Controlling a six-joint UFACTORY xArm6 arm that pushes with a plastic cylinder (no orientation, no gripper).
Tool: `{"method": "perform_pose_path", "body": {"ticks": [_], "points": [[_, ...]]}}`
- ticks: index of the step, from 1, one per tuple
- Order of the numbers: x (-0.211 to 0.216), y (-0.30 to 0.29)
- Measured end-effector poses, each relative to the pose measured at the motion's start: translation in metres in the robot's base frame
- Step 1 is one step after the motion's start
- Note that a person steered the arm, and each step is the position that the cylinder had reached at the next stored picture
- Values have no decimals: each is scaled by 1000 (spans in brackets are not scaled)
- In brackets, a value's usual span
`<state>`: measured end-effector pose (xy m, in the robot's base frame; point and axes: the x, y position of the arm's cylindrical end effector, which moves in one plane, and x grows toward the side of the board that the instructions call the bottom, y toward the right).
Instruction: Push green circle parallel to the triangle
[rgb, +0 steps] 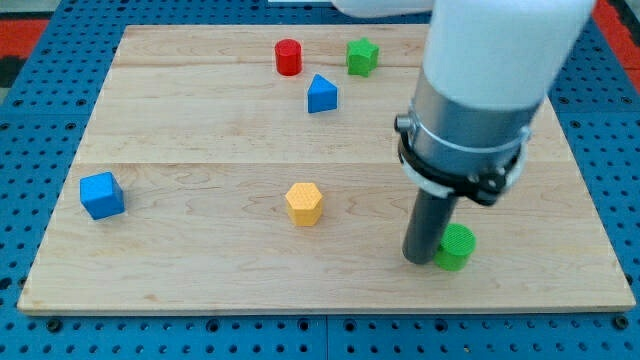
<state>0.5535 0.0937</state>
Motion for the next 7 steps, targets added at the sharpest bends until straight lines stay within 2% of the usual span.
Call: {"method": "perform_pose_path", "body": {"ticks": [1,2,3,4,5,6,7], "points": [[42,5],[65,44],[42,68],[-4,-3],[-44,-28],[-15,-8],[-57,25]]}}
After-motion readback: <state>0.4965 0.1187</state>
